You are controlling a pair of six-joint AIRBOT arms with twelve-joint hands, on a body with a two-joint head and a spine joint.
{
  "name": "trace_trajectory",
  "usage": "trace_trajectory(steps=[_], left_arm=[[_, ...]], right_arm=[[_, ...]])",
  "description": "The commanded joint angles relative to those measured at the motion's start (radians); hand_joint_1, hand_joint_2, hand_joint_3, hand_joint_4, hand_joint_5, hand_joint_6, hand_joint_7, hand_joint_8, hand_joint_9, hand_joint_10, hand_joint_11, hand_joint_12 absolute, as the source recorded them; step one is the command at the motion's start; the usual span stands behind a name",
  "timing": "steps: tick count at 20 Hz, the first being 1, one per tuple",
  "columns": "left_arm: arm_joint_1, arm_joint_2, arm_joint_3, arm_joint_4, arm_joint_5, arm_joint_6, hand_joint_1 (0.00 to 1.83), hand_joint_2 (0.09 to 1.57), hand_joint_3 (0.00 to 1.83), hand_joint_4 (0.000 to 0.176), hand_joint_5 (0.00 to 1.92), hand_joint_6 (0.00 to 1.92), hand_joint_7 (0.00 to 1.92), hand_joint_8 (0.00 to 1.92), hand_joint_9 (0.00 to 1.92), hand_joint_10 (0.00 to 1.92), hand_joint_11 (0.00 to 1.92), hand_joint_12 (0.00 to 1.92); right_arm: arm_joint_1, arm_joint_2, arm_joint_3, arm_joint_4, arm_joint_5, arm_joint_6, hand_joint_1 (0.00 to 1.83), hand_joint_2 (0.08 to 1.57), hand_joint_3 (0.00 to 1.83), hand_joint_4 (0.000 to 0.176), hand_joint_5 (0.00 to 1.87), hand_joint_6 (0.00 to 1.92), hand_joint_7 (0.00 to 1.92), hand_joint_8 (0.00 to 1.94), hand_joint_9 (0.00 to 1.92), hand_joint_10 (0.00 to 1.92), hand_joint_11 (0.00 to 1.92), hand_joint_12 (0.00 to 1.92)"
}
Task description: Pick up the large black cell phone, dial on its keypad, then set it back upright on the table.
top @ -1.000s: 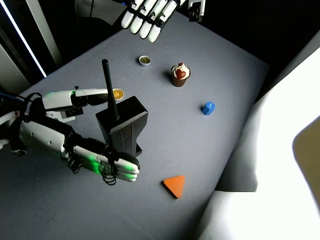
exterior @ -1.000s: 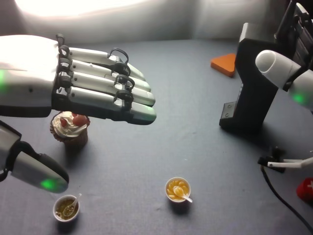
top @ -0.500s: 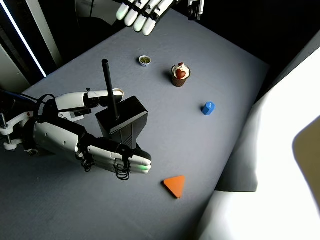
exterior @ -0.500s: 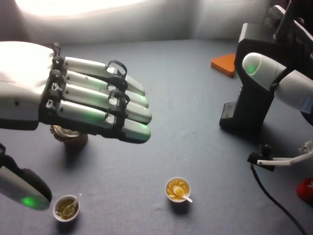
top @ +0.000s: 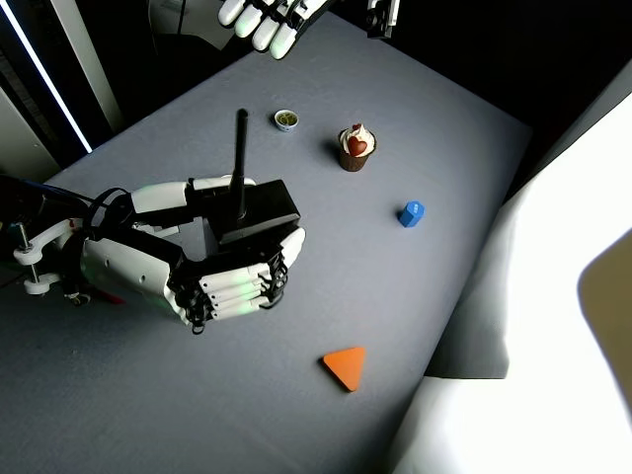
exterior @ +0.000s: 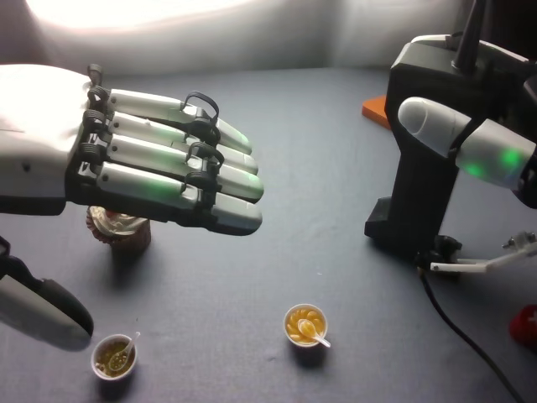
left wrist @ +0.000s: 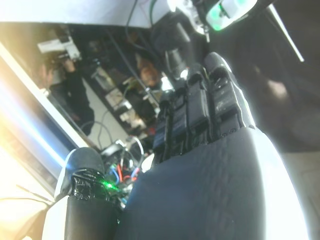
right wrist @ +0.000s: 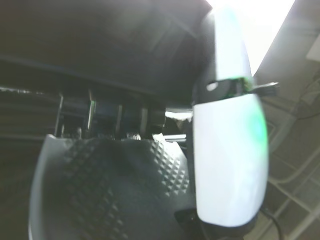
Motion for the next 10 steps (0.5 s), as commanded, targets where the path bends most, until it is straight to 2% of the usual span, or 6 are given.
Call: trace_trajectory(steps=[1,5,6,8,10], left_arm=[[-0.024,0.006,-0.001,-0.101,-0.058,0.002,0.08,1.2,0.0,0.0,0.11,0.0,0.11,0.0,0.11,0.0,0.0,0.34],[-0.023,0.006,-0.001,-0.094,-0.064,0.002,0.08,1.19,0.0,0.0,0.12,0.0,0.11,0.0,0.11,0.0,0.0,0.35],[-0.023,0.006,-0.001,-0.094,-0.063,0.002,0.12,1.19,0.0,0.0,0.14,0.01,0.12,0.0,0.12,0.0,0.0,0.34],[-0.023,0.006,0.0,-0.094,-0.06,0.002,0.23,1.22,0.0,0.0,0.21,0.01,0.2,0.01,0.18,0.01,0.0,0.5],[-0.023,0.006,0.0,-0.095,-0.058,0.002,0.28,1.24,0.0,0.0,0.24,0.01,0.24,0.01,0.23,0.01,0.0,0.54]], right_arm=[[0.005,0.011,0.005,-0.044,0.09,0.017,1.49,1.14,0.0,0.0,0.81,1.09,0.83,0.96,0.92,1.12,0.78,1.62],[0.005,0.024,0.013,-0.07,0.092,0.017,1.49,1.14,0.0,0.0,0.83,1.05,0.87,0.9,0.93,1.11,0.77,1.62],[0.005,0.032,0.015,-0.088,0.097,0.02,1.48,1.15,0.0,0.0,0.79,1.11,0.81,1.0,0.91,1.14,0.74,1.65],[0.005,0.056,0.016,-0.138,0.114,0.03,1.48,1.16,0.0,0.0,0.8,1.11,0.79,1.03,0.9,1.15,0.74,1.65],[0.008,0.07,0.011,-0.161,0.128,0.033,1.48,1.16,0.0,0.0,0.78,1.11,0.78,1.06,0.89,1.15,0.76,1.65]])
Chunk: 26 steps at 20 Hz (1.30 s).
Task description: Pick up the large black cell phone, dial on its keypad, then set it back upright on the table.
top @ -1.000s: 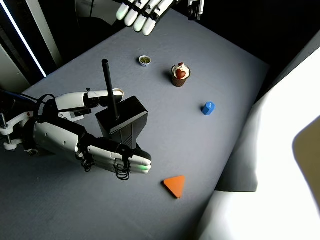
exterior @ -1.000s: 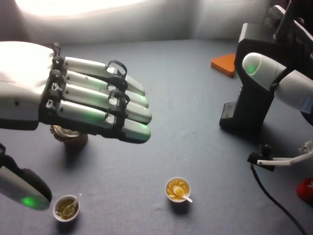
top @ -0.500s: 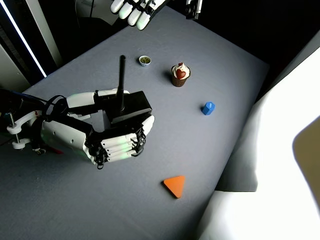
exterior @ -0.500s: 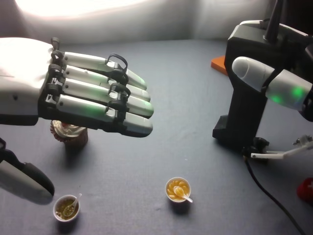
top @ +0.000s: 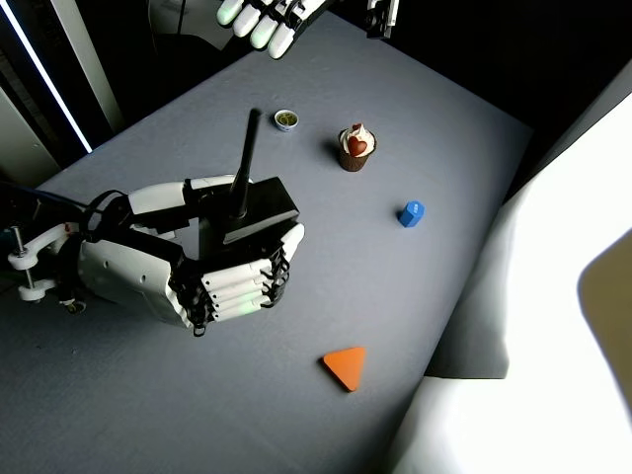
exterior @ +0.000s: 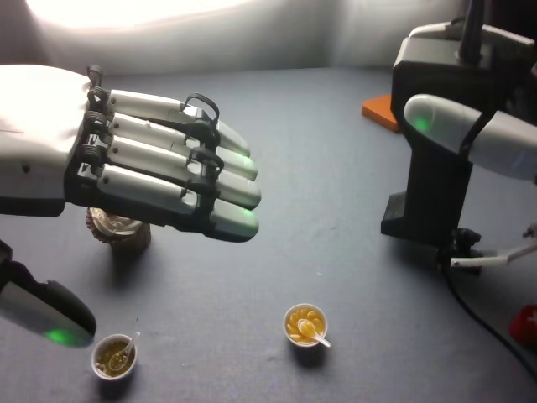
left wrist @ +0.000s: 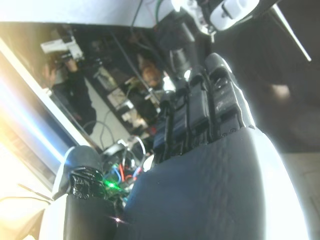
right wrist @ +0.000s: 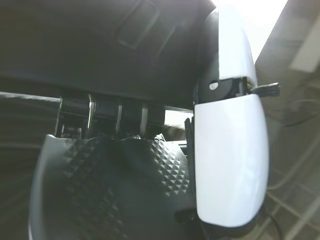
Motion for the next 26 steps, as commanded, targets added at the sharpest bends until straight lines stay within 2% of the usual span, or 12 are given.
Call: trace_trajectory(steps=[1,2,4,5,6,7,10,13,15,23,25,26], left_arm=[[-0.023,0.006,-0.001,-0.097,-0.052,0.002,0.5,1.24,0.0,0.0,0.28,0.0,0.36,0.01,0.38,0.02,0.0,0.8],[-0.023,0.006,0.0,-0.096,-0.051,0.002,0.64,1.23,0.0,0.001,0.3,0.0,0.55,0.03,0.63,0.12,0.15,1.13],[-0.024,0.006,0.0,-0.096,-0.041,0.002,0.87,1.15,0.0,0.051,0.32,0.0,0.87,0.02,0.86,0.6,0.48,1.48],[-0.024,0.007,-0.001,-0.096,-0.034,0.002,1.01,1.13,0.0,0.058,0.29,0.0,1.0,0.04,0.84,0.95,0.61,1.61],[-0.024,0.007,-0.001,-0.096,-0.026,0.004,1.01,1.13,0.0,0.058,0.29,0.0,1.0,0.04,0.84,0.95,0.61,1.61],[-0.024,0.007,0.0,-0.096,-0.017,0.006,1.31,1.16,0.02,0.054,0.23,0.0,0.85,1.18,0.74,1.56,0.63,1.9],[-0.024,0.007,0.0,-0.096,0.029,0.007,1.33,1.2,0.01,0.057,0.19,0.0,0.77,1.39,0.72,1.89,0.67,1.92],[-0.023,0.005,-0.001,-0.102,0.091,0.007,1.32,1.25,0.02,0.059,0.15,0.0,0.69,1.52,0.68,1.92,0.65,1.92],[-0.023,0.002,-0.002,-0.124,0.153,0.008,1.33,1.23,0.0,0.056,0.16,0.0,0.73,1.46,0.71,1.92,0.67,1.92],[-0.002,-0.016,-0.042,-0.291,0.322,0.107,1.33,1.22,0.0,0.039,0.13,0.01,0.74,1.44,0.7,1.92,0.7,1.92],[-0.002,-0.015,-0.061,-0.355,0.359,0.14,1.34,1.21,0.0,0.037,0.12,0.0,0.77,1.39,0.69,1.92,0.69,1.92],[-0.004,-0.017,-0.069,-0.374,0.374,0.148,1.34,1.2,0.0,0.037,0.11,0.0,0.78,1.38,0.68,1.92,0.68,1.92]], right_arm=[[0.011,0.022,-0.003,-0.054,0.154,0.022,1.48,1.16,0.0,0.0,0.79,1.08,0.77,1.09,0.88,1.17,0.77,1.64],[0.015,0.03,-0.008,-0.077,0.171,0.022,1.49,1.11,0.0,0.0,0.95,0.85,0.88,0.99,0.97,1.05,0.89,1.54],[0.023,0.048,-0.029,-0.091,0.203,0.022,1.48,1.17,0.0,0.0,0.82,1.07,0.74,1.15,0.79,1.25,0.77,1.63],[0.027,0.055,-0.04,-0.091,0.221,0.022,1.48,1.17,0.0,0.0,0.83,1.08,0.72,1.17,0.77,1.27,0.76,1.63],[0.03,0.067,-0.053,-0.092,0.239,0.021,1.48,1.17,0.0,0.0,0.83,1.08,0.72,1.17,0.77,1.27,0.76,1.63],[0.031,0.08,-0.065,-0.092,0.248,0.021,1.49,1.11,0.0,0.0,1.02,0.81,0.86,1.01,0.9,1.11,0.91,1.5],[0.041,0.117,-0.094,-0.092,0.264,0.021,1.49,1.11,0.0,0.0,0.98,0.88,0.85,1.04,0.86,1.16,0.91,1.49],[0.065,0.15,-0.132,-0.092,0.299,0.021,1.49,1.12,0.0,0.0,1.0,0.88,0.83,1.05,0.85,1.16,0.88,1.52],[0.079,0.175,-0.169,-0.092,0.312,0.021,1.47,1.19,0.0,0.0,0.82,1.12,0.69,1.2,0.71,1.33,0.74,1.65],[0.13,0.248,-0.276,-0.097,0.317,0.019,1.48,1.15,0.0,0.0,0.93,0.99,0.78,1.12,0.78,1.25,0.83,1.56],[0.131,0.255,-0.292,-0.098,0.317,0.016,1.47,1.19,0.0,0.0,0.82,1.13,0.69,1.22,0.69,1.35,0.75,1.62],[0.131,0.259,-0.3,-0.098,0.318,0.015,1.48,1.14,0.0,0.0,0.94,0.96,0.8,1.1,0.79,1.24,0.86,1.54]])
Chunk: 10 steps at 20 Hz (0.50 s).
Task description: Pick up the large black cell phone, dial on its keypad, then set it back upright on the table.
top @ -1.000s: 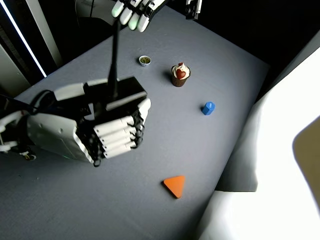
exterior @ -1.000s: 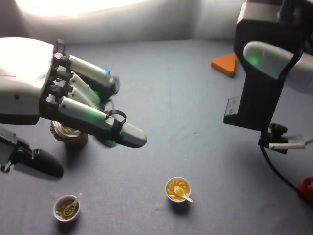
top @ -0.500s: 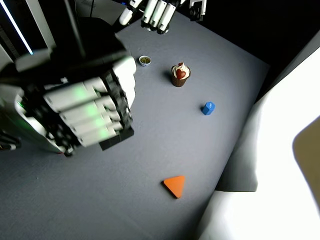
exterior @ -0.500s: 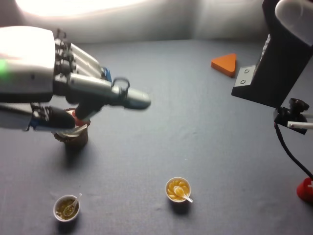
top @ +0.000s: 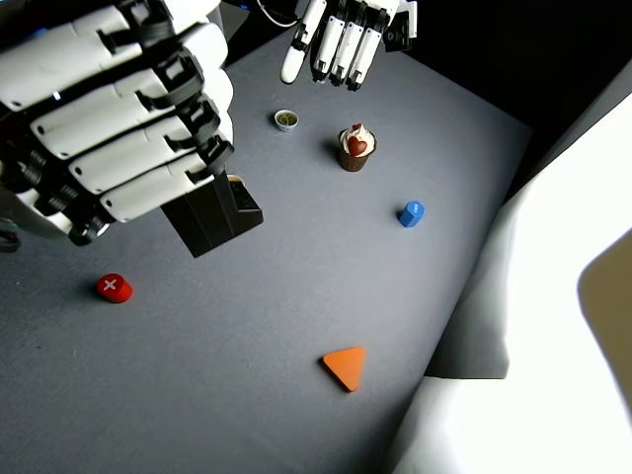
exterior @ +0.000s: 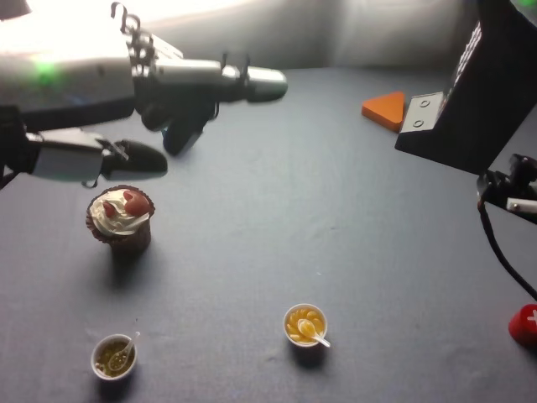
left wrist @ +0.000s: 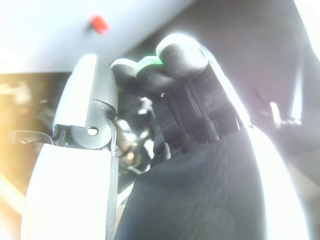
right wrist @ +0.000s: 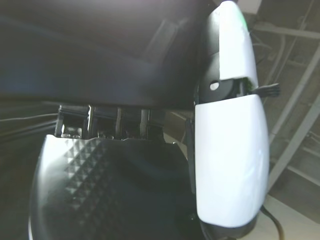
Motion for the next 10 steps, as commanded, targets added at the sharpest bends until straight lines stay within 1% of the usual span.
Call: trace_trajectory(steps=[1,2,3,4,6,7,8,9,10], left_arm=[[-0.024,0.0,-0.007,-0.074,-0.034,0.008,1.34,1.21,0.0,0.05,0.12,0.0,0.77,1.39,0.66,1.92,0.66,1.92],[-0.029,-0.004,-0.009,-0.086,-0.028,0.013,1.34,1.2,0.0,0.056,0.1,0.0,0.78,1.37,0.69,1.92,0.67,1.92],[-0.032,-0.008,-0.01,-0.094,-0.024,0.015,1.34,1.21,0.0,0.058,0.1,0.0,0.76,1.42,0.71,1.92,0.69,1.92],[-0.034,-0.013,-0.009,-0.1,-0.024,0.02,1.34,1.21,0.0,0.055,0.12,0.01,0.76,1.42,0.72,1.92,0.7,1.92],[-0.043,-0.03,-0.002,-0.103,-0.04,0.02,1.32,1.23,0.01,0.059,0.12,0.0,0.71,1.49,0.69,1.92,0.68,1.92],[-0.05,-0.039,0.002,-0.104,-0.047,0.019,1.33,1.23,0.01,0.061,0.12,0.0,0.71,1.49,0.7,1.92,0.69,1.92],[-0.056,-0.048,0.005,-0.108,-0.049,0.016,1.33,1.22,0.0,0.058,0.12,0.0,0.74,1.45,0.73,1.92,0.72,1.92],[-0.061,-0.055,0.006,-0.118,-0.044,0.017,1.34,1.21,0.0,0.054,0.11,0.0,0.75,1.43,0.72,1.92,0.71,1.92],[-0.068,-0.061,0.005,-0.129,-0.036,0.022,1.33,1.23,0.0,0.054,0.12,0.0,0.72,1.47,0.72,1.92,0.71,1.92]], right_arm=[[0.013,0.015,-0.005,-0.041,0.121,0.015,1.49,1.12,0.0,0.0,0.98,0.89,0.84,1.07,0.84,1.19,0.89,1.5],[0.013,0.016,-0.013,-0.041,0.122,0.015,1.49,1.11,0.0,0.0,1.01,0.85,0.86,1.03,0.86,1.16,0.91,1.48],[0.013,0.017,-0.02,-0.041,0.123,0.015,1.49,1.11,0.0,0.0,1.0,0.84,0.86,1.04,0.85,1.17,0.9,1.5],[0.013,0.017,-0.026,-0.041,0.126,0.015,1.49,1.11,0.0,0.0,1.01,0.82,0.88,1.01,0.86,1.16,0.91,1.49],[0.013,0.017,-0.037,-0.041,0.129,0.015,1.49,1.09,0.0,0.0,1.05,0.76,0.92,0.95,0.93,1.07,0.92,1.48],[0.012,0.017,-0.043,-0.041,0.129,0.015,1.49,1.09,0.0,0.0,1.04,0.77,0.93,0.93,0.93,1.06,0.93,1.46],[0.011,0.018,-0.05,-0.041,0.129,0.015,1.49,1.09,0.0,0.0,1.03,0.8,0.92,0.95,0.93,1.06,0.93,1.47],[0.009,0.018,-0.055,-0.041,0.129,0.015,1.49,1.08,0.0,0.0,1.04,0.77,0.92,0.93,0.94,1.05,0.94,1.45],[0.006,0.018,-0.059,-0.041,0.129,0.015,1.49,1.09,0.0,0.0,1.03,0.79,0.91,0.95,0.95,1.06,0.92,1.48]])
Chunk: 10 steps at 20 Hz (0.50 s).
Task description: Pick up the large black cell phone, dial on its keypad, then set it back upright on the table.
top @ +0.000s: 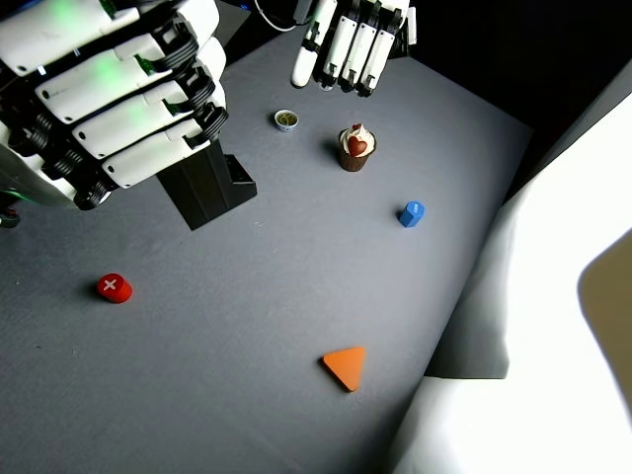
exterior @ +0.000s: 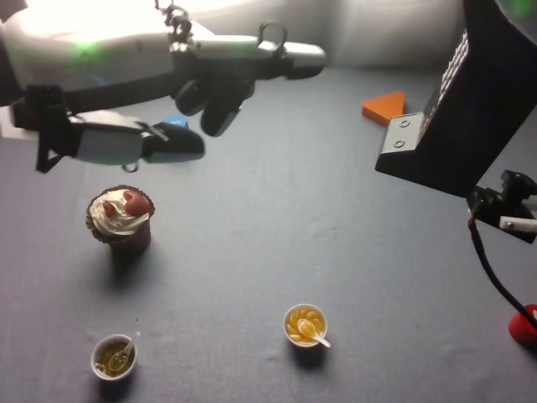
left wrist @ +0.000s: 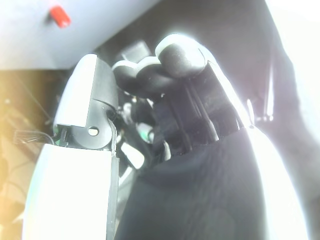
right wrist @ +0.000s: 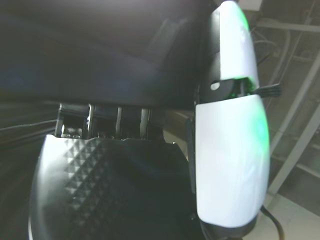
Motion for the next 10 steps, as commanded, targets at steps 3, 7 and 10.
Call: trace_trajectory(steps=[3,7,10], left_arm=[[-0.034,-0.009,-0.008,-0.111,-0.051,0.023,1.32,1.24,0.01,0.052,0.13,0.0,0.7,1.5,0.71,1.92,0.72,1.92],[-0.035,-0.018,-0.026,-0.15,-0.039,0.047,1.33,1.23,0.0,0.057,0.12,0.0,0.73,1.46,0.71,1.92,0.69,1.92],[-0.039,-0.028,-0.035,-0.165,-0.053,0.049,1.33,1.22,0.0,0.053,0.13,0.01,0.74,1.44,0.72,1.92,0.7,1.92]], right_arm=[[-0.001,0.013,-0.008,-0.046,0.124,0.017,1.48,1.18,0.0,0.0,0.82,1.1,0.73,1.17,0.75,1.29,0.77,1.62],[-0.012,0.011,-0.017,-0.046,0.124,0.017,1.48,1.18,0.0,0.0,0.8,1.13,0.72,1.18,0.73,1.31,0.77,1.62],[-0.015,0.01,-0.03,-0.046,0.124,0.016,1.48,1.17,0.0,0.0,0.82,1.11,0.74,1.15,0.77,1.27,0.77,1.61]])
